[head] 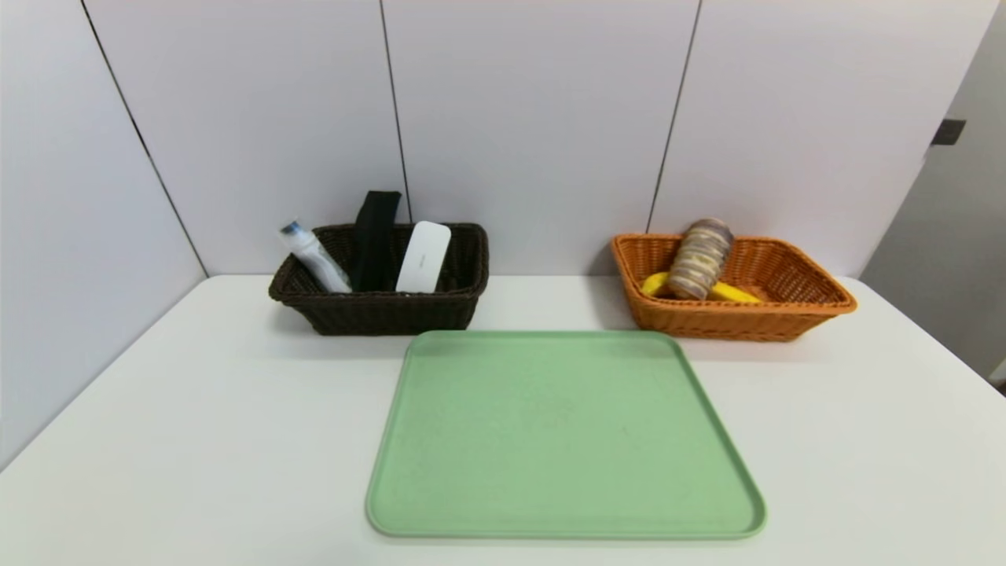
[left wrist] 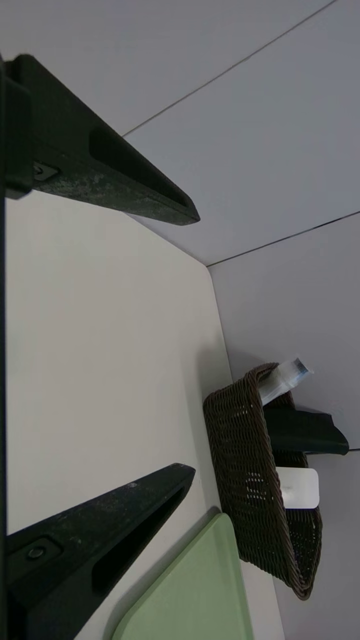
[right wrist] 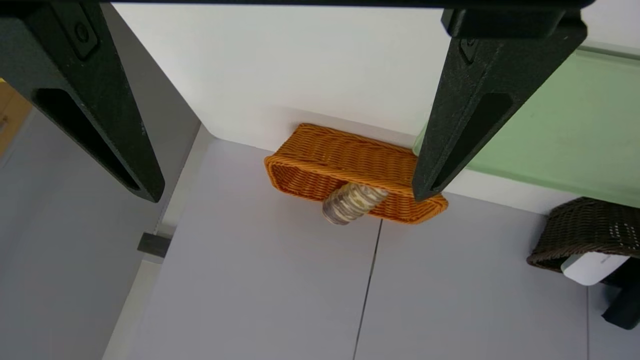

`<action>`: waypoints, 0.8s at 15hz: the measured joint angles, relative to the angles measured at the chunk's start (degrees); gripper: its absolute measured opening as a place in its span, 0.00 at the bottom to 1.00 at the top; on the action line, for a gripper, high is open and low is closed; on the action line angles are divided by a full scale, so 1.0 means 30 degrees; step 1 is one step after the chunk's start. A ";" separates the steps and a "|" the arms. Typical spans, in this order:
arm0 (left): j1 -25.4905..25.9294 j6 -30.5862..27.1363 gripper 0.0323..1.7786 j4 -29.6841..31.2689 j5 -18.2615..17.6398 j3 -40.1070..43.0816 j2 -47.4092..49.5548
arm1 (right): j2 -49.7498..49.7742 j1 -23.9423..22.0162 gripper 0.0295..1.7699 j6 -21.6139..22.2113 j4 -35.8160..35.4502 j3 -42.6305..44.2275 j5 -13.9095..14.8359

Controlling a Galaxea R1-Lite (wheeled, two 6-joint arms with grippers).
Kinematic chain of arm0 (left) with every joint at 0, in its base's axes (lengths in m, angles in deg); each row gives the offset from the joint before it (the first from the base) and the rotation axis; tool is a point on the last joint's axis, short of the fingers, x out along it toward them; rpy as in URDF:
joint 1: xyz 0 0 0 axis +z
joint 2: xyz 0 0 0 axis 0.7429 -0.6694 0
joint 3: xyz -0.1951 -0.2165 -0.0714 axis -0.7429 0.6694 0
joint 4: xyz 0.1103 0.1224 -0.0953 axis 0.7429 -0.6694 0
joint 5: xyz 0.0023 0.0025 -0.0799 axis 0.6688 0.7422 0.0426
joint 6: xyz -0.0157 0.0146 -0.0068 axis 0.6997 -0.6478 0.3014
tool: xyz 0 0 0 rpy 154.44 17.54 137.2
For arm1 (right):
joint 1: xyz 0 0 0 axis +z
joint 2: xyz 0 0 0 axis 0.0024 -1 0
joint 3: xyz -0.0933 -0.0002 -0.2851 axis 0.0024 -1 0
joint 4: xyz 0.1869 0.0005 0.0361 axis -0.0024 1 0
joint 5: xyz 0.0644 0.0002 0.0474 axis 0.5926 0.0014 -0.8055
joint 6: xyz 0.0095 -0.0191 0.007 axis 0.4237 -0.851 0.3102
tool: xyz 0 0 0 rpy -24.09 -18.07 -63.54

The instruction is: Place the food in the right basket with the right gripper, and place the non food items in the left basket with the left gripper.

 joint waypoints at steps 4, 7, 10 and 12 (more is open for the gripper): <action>-0.0008 0.0037 0.95 -0.0772 -0.0045 0.0000 0.0000 | 0.0000 0.0000 0.97 -0.0020 0.1495 -0.0016 -0.0223; -0.0008 0.0053 0.95 -0.2064 -0.0028 0.0008 0.0000 | 0.0000 -0.0008 0.97 -0.0028 0.3584 -0.0016 -0.0240; 0.0000 0.0504 0.95 -0.2666 -0.0118 0.0008 0.0000 | 0.0000 0.0000 0.97 0.0037 0.5291 -0.0016 0.0126; 0.0000 0.0597 0.95 -0.3251 -0.0037 0.0008 0.0000 | 0.0000 -0.0008 0.97 -0.0028 0.6319 -0.0016 0.0146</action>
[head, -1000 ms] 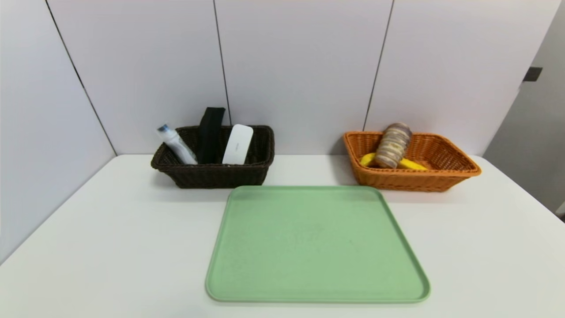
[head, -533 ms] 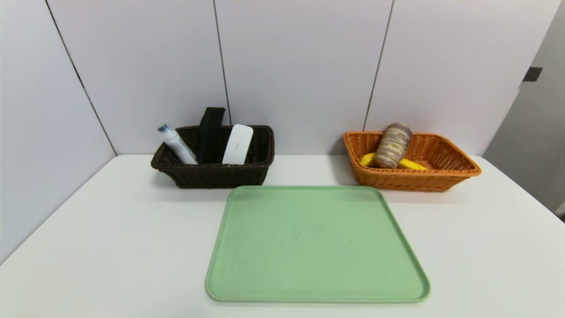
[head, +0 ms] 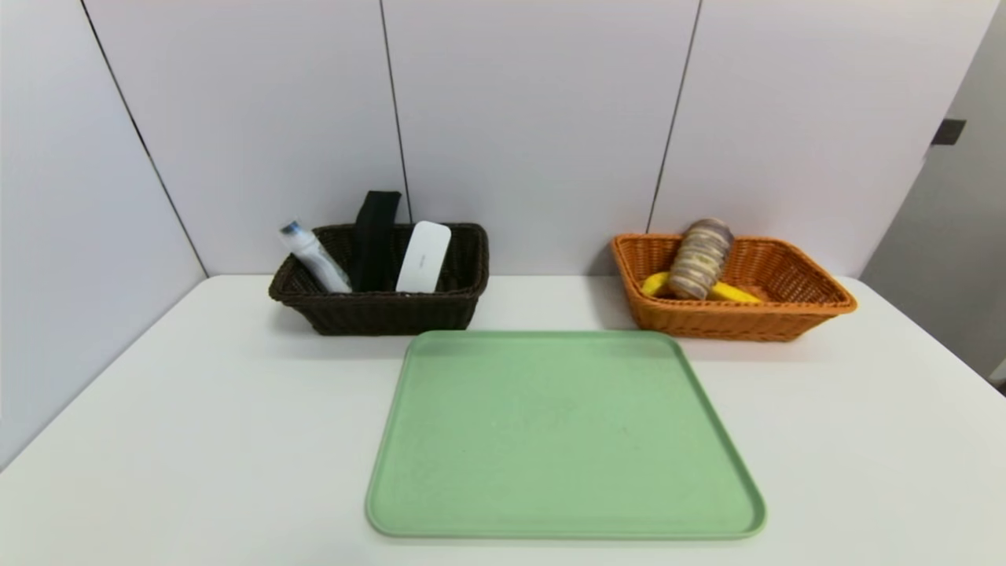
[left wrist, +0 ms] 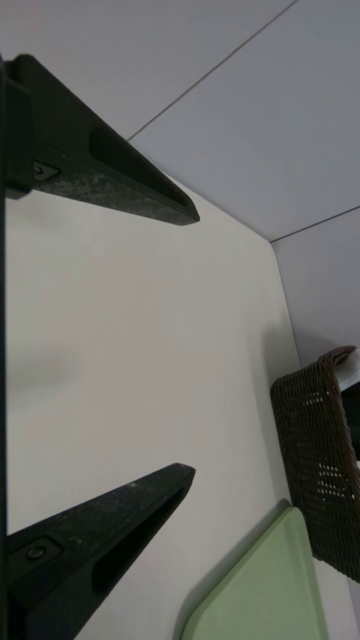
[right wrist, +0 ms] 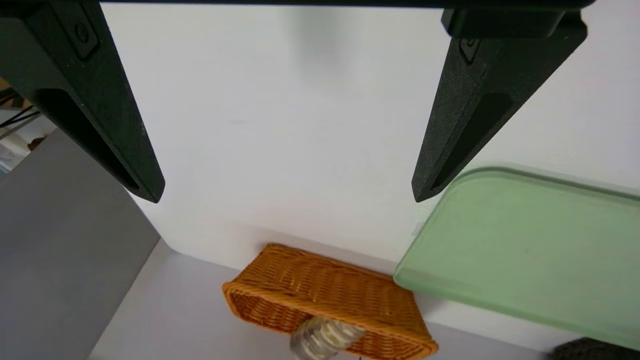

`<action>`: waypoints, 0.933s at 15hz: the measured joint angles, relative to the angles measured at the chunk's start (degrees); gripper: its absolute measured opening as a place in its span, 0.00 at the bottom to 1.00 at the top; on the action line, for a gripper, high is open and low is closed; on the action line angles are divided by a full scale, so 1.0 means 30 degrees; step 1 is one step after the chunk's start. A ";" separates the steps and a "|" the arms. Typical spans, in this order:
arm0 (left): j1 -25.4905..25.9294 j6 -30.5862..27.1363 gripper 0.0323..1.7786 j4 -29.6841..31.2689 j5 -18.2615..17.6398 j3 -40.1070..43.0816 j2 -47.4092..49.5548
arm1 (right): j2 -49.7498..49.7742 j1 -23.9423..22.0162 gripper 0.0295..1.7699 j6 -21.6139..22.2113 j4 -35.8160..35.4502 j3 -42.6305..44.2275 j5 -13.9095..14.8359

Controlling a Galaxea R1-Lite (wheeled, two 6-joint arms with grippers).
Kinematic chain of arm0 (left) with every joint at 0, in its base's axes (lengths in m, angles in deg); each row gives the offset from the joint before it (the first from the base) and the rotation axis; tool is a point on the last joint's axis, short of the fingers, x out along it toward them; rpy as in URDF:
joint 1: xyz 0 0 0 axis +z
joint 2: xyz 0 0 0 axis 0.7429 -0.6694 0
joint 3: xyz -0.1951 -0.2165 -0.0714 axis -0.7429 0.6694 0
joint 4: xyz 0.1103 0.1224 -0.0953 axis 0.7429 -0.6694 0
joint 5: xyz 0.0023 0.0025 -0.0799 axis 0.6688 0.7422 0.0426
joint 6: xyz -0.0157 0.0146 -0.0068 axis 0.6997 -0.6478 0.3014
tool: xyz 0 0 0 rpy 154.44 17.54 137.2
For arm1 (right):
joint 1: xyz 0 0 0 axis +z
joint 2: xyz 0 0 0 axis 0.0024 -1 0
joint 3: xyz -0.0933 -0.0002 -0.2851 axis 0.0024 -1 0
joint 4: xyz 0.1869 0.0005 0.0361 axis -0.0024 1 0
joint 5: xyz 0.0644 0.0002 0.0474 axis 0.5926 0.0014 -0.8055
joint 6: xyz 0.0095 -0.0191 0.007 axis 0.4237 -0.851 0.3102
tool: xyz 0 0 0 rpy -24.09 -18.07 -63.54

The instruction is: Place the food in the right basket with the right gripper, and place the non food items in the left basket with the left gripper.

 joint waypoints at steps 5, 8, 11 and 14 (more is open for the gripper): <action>0.0000 0.0760 0.95 -0.1130 -0.0788 -0.0008 0.0000 | 0.0000 0.0000 0.97 0.0016 0.0829 0.0000 -0.0167; 0.0000 0.1313 0.95 -0.1268 -0.1016 -0.0008 0.0000 | 0.0000 0.0008 0.97 -0.0037 0.0837 0.0000 -0.0219; 0.0000 0.1926 0.95 -0.2194 -0.1410 -0.0008 0.0000 | 0.0000 0.0008 0.97 0.0000 0.0837 0.0000 -0.0297; 0.0000 0.1946 0.95 -0.2613 -0.1418 -0.0008 0.0000 | 0.0000 0.0016 0.97 0.0138 0.0857 0.0000 -0.0443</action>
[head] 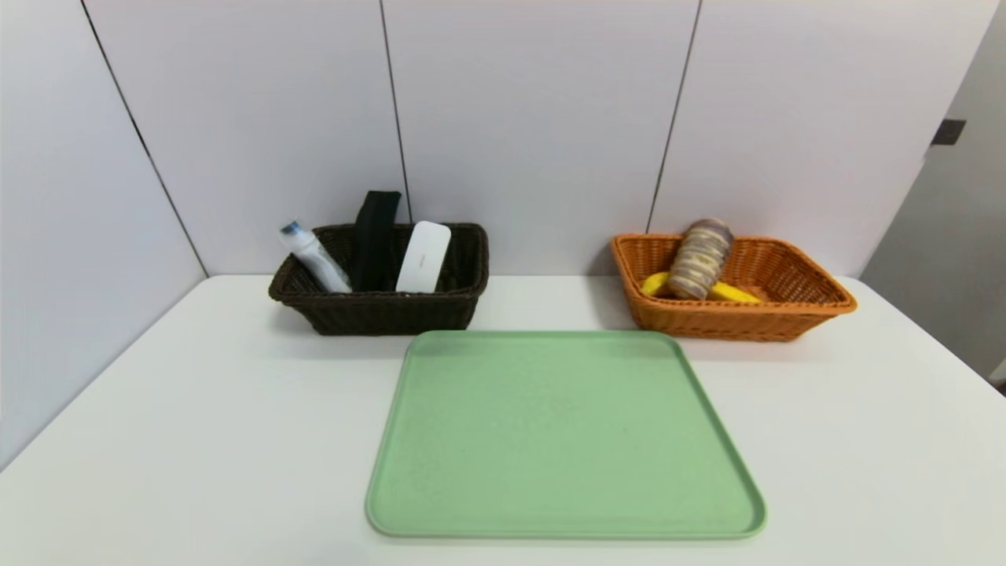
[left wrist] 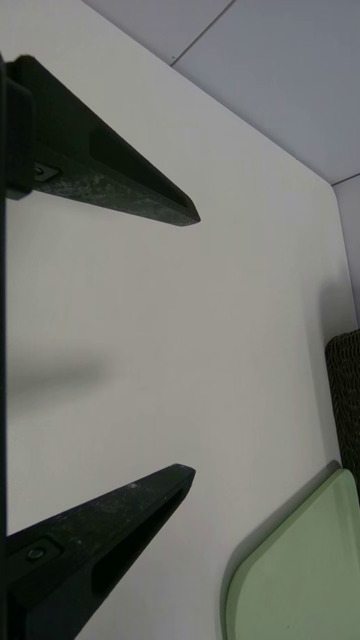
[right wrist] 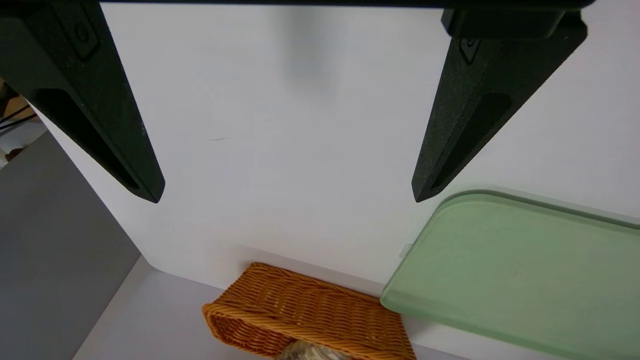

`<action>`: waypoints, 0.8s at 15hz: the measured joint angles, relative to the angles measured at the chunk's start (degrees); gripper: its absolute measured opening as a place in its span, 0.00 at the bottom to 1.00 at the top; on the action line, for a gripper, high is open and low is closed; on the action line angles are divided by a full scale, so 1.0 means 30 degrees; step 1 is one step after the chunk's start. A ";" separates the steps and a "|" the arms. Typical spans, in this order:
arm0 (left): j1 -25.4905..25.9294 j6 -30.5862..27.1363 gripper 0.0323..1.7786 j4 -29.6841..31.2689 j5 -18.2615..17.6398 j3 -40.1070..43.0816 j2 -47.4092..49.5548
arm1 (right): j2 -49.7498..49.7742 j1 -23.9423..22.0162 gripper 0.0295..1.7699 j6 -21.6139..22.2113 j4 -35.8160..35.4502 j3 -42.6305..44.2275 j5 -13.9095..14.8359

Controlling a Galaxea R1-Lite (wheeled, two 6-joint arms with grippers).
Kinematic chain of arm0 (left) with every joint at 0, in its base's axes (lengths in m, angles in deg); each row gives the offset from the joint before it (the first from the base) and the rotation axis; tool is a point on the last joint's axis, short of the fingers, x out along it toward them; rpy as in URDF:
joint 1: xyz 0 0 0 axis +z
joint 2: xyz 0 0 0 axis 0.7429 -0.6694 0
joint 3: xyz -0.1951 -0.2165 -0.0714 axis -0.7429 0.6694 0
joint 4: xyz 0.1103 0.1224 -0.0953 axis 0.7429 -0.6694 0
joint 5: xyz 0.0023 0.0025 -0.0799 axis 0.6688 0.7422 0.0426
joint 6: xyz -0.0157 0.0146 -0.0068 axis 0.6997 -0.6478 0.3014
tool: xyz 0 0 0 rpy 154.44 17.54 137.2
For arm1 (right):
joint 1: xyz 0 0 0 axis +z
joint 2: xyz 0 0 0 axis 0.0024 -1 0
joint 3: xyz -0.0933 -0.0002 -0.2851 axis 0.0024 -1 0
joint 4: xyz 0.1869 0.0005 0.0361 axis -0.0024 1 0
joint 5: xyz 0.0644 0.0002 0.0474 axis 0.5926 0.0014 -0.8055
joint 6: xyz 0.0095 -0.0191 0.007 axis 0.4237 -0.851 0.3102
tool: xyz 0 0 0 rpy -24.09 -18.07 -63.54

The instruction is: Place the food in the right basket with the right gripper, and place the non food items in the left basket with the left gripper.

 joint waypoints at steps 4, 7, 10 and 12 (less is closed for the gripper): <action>-0.0008 -0.0228 0.95 0.0024 -0.0028 0.0000 0.0000 | 0.0000 -0.0008 0.97 0.0028 0.0016 0.0000 -0.0008; -0.0008 -0.0211 0.95 0.0024 -0.0004 0.0000 0.0000 | 0.0000 -0.0008 0.97 0.0008 0.0024 0.0000 -0.0028; 0.0000 -0.0219 0.95 0.0033 -0.0012 0.0000 0.0000 | 0.0000 -0.0008 0.97 -0.0012 0.0024 0.0000 -0.0028; 0.0000 -0.0232 0.95 0.0033 -0.0012 0.0000 0.0000 | 0.0000 -0.0008 0.97 -0.0065 0.0028 0.0000 -0.0028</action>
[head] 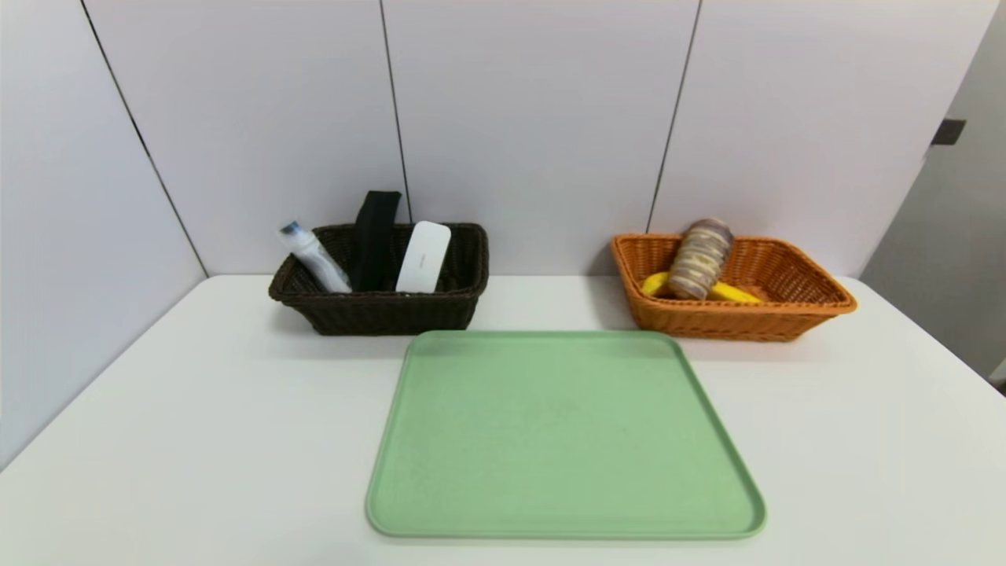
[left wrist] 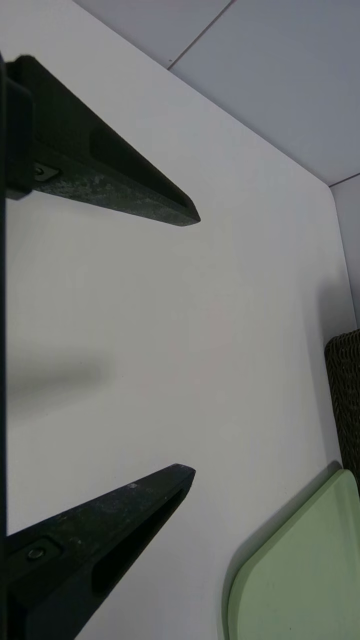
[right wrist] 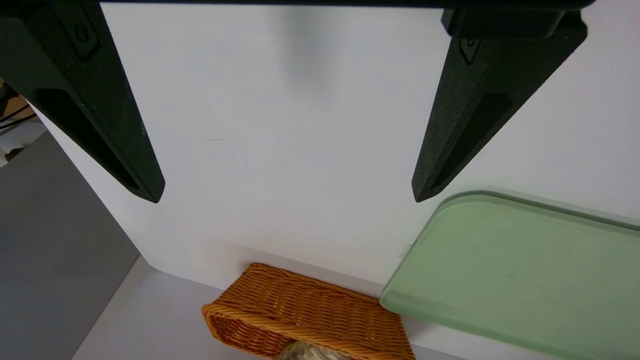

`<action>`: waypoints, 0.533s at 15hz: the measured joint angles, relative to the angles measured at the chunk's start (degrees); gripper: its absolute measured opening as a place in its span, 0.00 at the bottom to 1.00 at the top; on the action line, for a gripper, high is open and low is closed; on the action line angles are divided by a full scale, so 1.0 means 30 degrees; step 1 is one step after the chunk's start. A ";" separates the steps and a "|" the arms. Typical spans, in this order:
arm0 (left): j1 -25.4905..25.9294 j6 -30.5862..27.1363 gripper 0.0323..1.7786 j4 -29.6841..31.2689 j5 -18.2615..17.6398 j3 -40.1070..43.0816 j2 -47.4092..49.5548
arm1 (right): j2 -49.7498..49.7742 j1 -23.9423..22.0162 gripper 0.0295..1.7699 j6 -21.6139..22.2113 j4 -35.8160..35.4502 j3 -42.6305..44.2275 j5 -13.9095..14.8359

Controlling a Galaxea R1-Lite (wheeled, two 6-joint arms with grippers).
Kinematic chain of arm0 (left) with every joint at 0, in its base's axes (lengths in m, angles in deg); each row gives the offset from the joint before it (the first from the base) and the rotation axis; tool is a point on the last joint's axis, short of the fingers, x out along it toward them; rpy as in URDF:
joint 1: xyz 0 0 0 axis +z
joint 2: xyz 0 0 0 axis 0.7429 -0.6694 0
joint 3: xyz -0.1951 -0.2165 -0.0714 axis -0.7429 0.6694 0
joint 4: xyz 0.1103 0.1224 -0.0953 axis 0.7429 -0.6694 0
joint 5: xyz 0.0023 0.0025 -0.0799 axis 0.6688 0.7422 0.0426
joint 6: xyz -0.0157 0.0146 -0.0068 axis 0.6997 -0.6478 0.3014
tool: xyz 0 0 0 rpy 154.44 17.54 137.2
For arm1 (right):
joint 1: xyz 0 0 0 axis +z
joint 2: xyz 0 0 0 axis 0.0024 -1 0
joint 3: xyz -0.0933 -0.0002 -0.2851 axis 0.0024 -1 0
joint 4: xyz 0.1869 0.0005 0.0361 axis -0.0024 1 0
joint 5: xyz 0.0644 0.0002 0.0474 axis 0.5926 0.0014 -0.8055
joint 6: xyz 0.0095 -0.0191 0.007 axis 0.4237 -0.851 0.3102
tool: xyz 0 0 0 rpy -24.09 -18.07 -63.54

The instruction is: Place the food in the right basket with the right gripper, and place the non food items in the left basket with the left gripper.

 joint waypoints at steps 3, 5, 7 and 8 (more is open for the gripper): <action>-0.0008 0.0020 0.95 0.0000 0.0012 0.0000 0.0000 | 0.0000 0.0000 0.97 0.0024 0.0008 0.0000 0.0000; -0.0008 0.0020 0.95 0.0000 0.0008 0.0000 0.0000 | 0.0000 0.0000 0.97 0.0089 0.0008 0.0000 -0.0008; 0.0000 0.0037 0.95 0.0000 0.0008 0.0000 0.0000 | 0.0000 0.0000 0.97 0.0321 0.0073 0.0000 -0.0033; 0.0000 0.0057 0.95 0.0000 0.0012 0.0000 0.0000 | 0.0000 0.0000 0.97 0.0597 0.0366 0.0000 -0.0033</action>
